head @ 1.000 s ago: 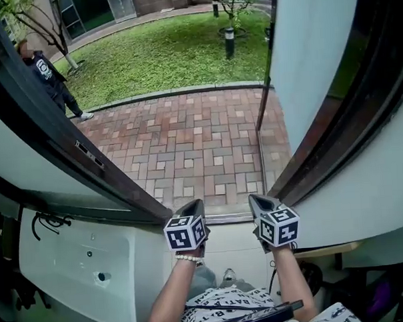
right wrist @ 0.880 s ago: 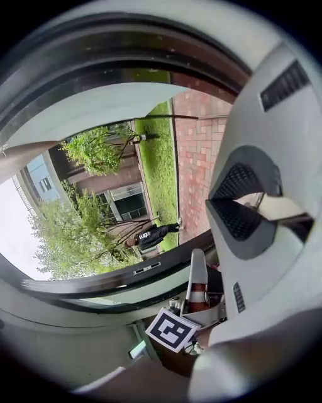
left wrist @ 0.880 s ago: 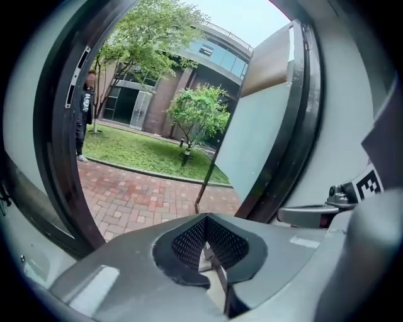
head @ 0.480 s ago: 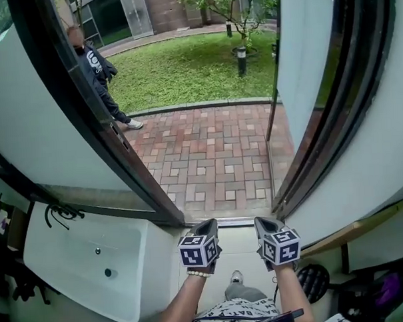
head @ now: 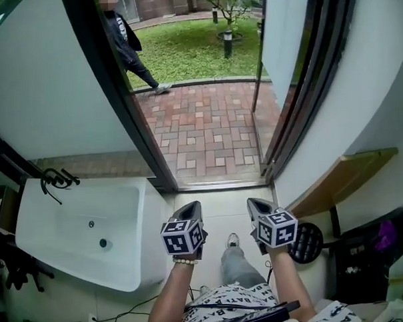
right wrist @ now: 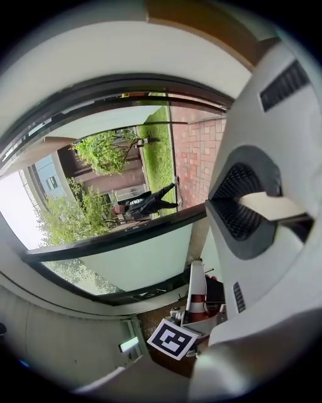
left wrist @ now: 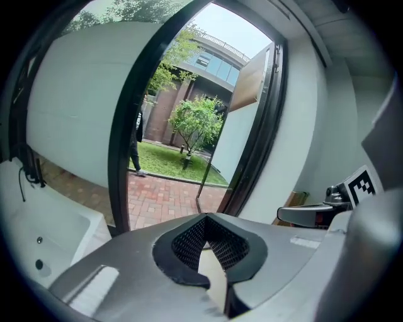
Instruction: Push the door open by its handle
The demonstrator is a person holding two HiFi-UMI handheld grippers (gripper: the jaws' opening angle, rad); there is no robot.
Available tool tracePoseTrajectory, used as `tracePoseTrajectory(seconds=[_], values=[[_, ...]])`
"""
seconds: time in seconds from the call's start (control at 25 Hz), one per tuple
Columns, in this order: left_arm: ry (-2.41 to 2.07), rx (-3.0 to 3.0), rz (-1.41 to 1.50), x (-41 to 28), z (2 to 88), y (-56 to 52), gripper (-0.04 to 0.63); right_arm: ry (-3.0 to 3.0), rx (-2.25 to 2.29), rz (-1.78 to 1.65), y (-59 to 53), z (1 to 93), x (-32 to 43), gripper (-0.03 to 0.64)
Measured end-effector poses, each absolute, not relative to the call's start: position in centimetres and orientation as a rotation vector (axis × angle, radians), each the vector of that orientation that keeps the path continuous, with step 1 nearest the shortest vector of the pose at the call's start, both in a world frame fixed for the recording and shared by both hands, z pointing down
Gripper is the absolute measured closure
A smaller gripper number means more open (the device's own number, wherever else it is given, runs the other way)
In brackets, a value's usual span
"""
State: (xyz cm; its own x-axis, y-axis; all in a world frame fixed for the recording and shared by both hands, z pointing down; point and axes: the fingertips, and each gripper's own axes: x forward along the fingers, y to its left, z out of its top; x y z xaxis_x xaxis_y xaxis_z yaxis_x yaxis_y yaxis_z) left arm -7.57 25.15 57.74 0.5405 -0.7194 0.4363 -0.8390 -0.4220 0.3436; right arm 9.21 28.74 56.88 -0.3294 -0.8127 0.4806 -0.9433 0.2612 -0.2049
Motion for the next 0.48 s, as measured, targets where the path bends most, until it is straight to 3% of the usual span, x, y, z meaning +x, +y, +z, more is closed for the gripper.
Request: tracePoseTrajectory(seconds=[0.48], values=[[-1.225,2.302,0.286,-10.9,55.2,34.7,0.606,-2.230,1.671,0.612,39.3,53.9,5.4,0.606]])
